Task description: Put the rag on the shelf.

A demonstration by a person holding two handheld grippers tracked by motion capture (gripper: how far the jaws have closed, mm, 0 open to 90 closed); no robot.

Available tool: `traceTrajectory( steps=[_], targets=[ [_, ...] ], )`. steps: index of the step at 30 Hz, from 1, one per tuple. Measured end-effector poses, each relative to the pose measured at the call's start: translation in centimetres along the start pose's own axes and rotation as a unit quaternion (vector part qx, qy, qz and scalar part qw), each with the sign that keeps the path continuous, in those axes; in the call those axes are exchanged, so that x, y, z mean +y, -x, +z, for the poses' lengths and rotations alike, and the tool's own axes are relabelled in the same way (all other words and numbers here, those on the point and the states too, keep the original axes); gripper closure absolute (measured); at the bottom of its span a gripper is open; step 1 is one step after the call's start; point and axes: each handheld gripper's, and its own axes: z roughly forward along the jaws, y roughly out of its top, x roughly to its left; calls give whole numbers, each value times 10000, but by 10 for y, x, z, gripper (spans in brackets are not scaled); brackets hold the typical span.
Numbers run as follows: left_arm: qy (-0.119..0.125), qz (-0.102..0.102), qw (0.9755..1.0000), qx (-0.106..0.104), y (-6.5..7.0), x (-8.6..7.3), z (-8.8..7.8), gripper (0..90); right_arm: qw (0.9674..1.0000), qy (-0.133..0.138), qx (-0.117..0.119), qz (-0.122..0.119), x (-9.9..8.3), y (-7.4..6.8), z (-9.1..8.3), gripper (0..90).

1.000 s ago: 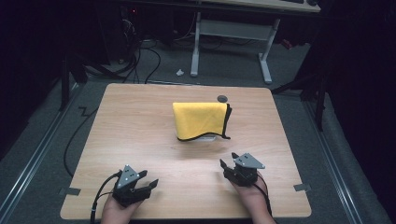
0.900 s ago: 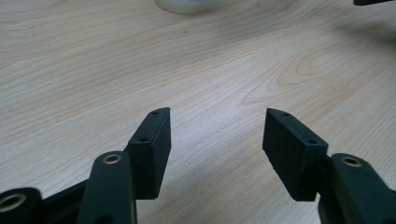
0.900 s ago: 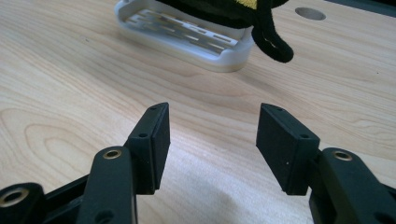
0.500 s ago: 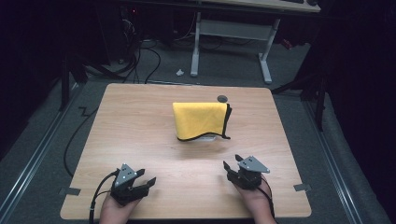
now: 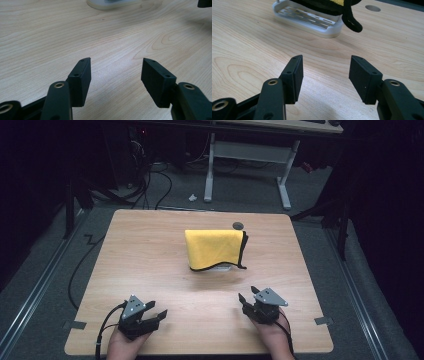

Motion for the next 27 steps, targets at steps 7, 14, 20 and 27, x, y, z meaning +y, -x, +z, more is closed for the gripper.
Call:
traceTrajectory(
  steps=[7, 14, 20, 27],
  targets=[
    [-41, 38, 10000, -22, 2, 0, 3, 417, 10000, -16, -4, 39, -1, 3, 0, 458],
    [2, -7, 10000, -24, 0, 0, 0, 417, 10000, -8, -2, 37, -1, 1, -1, 459],
    [19, 35, 10000, -31, 1, 2, 2, 417, 10000, -15, -2, -10, -2, 0, -2, 459],
    [3, 72, 10000, -60, 2, 4, 5, 418, 10000, -18, -14, 40, -4, 2, -5, 460]
  ],
)
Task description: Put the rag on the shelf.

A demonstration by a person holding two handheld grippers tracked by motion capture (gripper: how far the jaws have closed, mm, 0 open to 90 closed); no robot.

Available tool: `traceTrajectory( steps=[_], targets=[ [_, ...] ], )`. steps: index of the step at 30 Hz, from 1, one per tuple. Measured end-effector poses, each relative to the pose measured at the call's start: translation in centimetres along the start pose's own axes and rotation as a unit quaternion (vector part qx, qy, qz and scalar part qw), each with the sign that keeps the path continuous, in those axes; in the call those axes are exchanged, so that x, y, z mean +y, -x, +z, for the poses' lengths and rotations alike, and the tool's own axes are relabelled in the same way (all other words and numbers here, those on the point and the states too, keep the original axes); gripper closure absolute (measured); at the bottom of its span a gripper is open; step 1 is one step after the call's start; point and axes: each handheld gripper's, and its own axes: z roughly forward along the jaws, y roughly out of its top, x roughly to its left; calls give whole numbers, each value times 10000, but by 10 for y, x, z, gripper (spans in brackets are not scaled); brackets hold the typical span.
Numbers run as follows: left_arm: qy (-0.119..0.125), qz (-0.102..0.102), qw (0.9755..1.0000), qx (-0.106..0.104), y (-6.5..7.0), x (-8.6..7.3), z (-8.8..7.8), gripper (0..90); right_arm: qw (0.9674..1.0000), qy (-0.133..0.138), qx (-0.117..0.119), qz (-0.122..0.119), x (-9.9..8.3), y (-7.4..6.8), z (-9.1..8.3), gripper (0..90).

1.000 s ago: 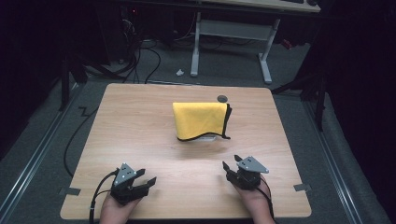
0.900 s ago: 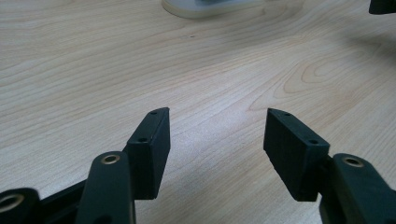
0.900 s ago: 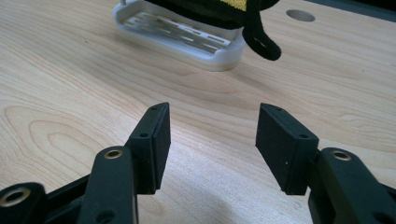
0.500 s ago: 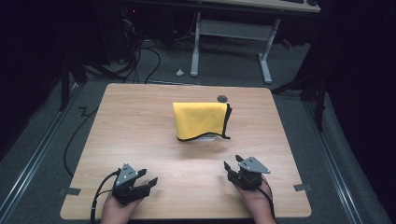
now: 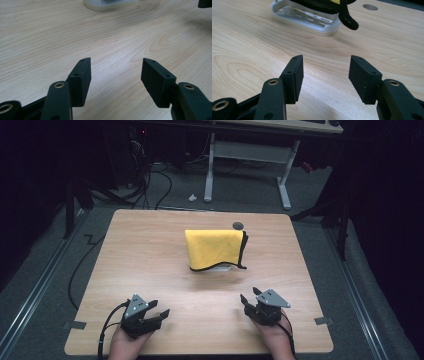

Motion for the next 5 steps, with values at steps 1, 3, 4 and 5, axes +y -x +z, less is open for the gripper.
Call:
traceTrajectory(
  steps=[1, 3, 4, 5],
  targets=[
    [3, 4, 10000, -1, 0, 0, 0, 418, 10000, -1, -17, -8, 0, 0, 0, 460],
    [20, 14, 10000, -12, 1, 1, 0, 418, 10000, -1, -3, -4, -1, 0, -1, 460],
    [28, 15, 10000, -11, 1, 1, -1, 418, 10000, 3, -2, -11, -1, 0, -2, 460],
    [33, 13, 10000, -14, 1, 1, -1, 418, 10000, -10, -5, -22, -1, -1, -2, 460]
  ],
)
